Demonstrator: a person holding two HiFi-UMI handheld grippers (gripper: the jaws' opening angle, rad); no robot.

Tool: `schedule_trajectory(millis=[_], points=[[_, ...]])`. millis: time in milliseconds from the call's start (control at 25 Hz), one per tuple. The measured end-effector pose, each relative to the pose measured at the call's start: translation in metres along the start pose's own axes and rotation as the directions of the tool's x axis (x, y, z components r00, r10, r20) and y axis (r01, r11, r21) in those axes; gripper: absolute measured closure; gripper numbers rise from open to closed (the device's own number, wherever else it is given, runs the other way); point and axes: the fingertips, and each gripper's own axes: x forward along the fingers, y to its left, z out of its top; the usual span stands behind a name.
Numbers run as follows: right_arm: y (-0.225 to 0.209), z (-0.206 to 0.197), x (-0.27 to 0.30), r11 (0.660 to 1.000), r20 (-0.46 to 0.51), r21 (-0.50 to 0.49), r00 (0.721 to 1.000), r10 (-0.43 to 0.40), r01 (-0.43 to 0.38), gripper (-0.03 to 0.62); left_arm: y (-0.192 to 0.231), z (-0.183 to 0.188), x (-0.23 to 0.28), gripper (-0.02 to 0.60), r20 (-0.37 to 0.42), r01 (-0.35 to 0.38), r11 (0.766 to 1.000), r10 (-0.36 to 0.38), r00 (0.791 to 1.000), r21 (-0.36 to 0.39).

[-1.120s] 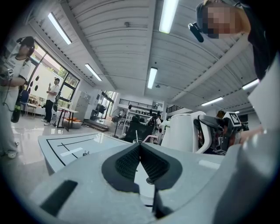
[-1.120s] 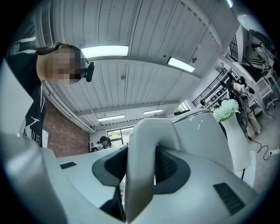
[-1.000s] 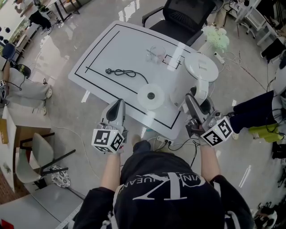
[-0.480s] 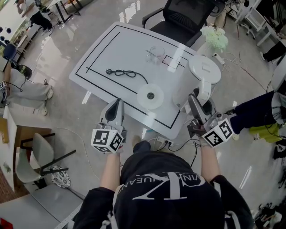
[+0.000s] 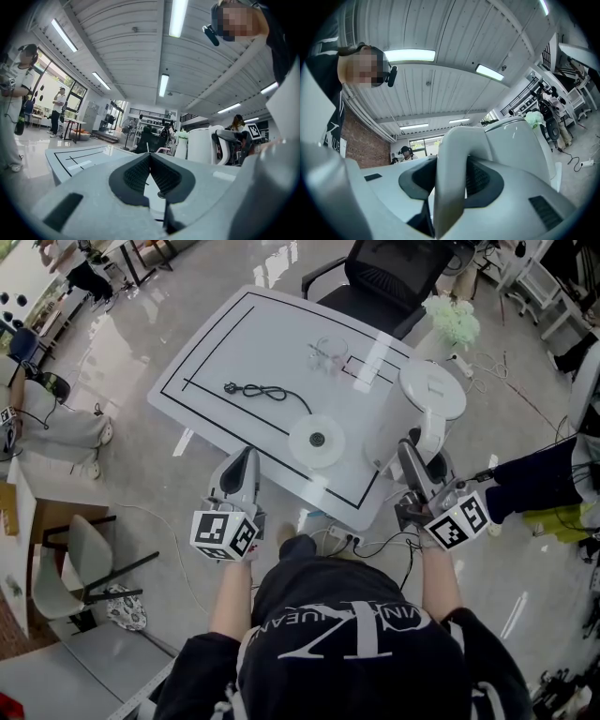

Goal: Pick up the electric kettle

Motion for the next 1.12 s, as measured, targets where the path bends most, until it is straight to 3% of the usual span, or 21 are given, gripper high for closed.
schedule_trajectory(millis=[1120], points=[[-0.0023,-0.0051,-0.0020,1.000,-0.009,0.000,1.000,-0.012,0.012,0.451,0.0040,-0.0014,-0.0067,0.577,-0.005,-0.021,1.000,0.021,1.000,-0.003]])
